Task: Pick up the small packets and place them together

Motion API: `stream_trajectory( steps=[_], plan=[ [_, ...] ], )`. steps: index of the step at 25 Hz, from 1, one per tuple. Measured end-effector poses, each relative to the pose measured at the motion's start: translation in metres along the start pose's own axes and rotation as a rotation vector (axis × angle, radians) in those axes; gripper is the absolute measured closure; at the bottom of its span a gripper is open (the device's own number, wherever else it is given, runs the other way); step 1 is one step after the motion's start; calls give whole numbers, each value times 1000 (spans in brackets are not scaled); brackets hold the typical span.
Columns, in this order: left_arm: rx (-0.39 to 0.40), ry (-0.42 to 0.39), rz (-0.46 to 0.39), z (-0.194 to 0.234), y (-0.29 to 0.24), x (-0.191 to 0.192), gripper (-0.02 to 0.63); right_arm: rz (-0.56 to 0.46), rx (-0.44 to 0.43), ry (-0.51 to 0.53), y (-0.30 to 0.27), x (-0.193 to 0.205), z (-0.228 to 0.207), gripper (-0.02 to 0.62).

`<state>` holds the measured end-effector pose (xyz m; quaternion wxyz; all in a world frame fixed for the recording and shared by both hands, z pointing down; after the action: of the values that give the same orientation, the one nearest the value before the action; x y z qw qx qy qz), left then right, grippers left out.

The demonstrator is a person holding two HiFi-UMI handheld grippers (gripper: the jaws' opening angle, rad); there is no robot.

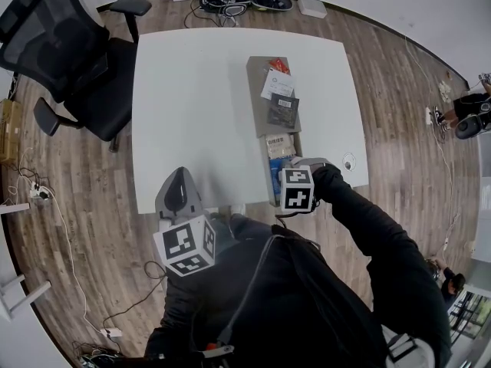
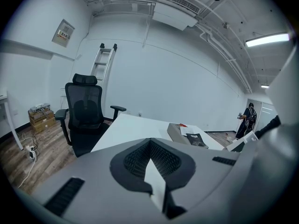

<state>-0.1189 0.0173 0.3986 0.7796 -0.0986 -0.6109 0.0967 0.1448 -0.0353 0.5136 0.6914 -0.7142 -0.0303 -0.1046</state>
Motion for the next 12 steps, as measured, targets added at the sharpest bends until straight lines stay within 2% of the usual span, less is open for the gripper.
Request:
stream_trajectory(
  steps=[8, 12],
  plan=[
    [-3, 0, -3, 2, -2, -1, 607, -14, -11, -11, 3, 0, 2, 597],
    [-5, 2, 1, 3, -4, 0, 607, -66, 121, -84, 17, 5, -15, 595]
  ],
)
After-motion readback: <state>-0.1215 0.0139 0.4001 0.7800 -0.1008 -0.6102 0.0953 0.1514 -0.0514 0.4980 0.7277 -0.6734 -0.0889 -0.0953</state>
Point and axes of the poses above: the fingertips, and each gripper's own axes: y backward along the fingers, z to its left, x out of its underside, the point moved 9 cm from there along y, backward along the fingers, and after that the axes turned 10 degrees about -z, right-handed, at the moved point
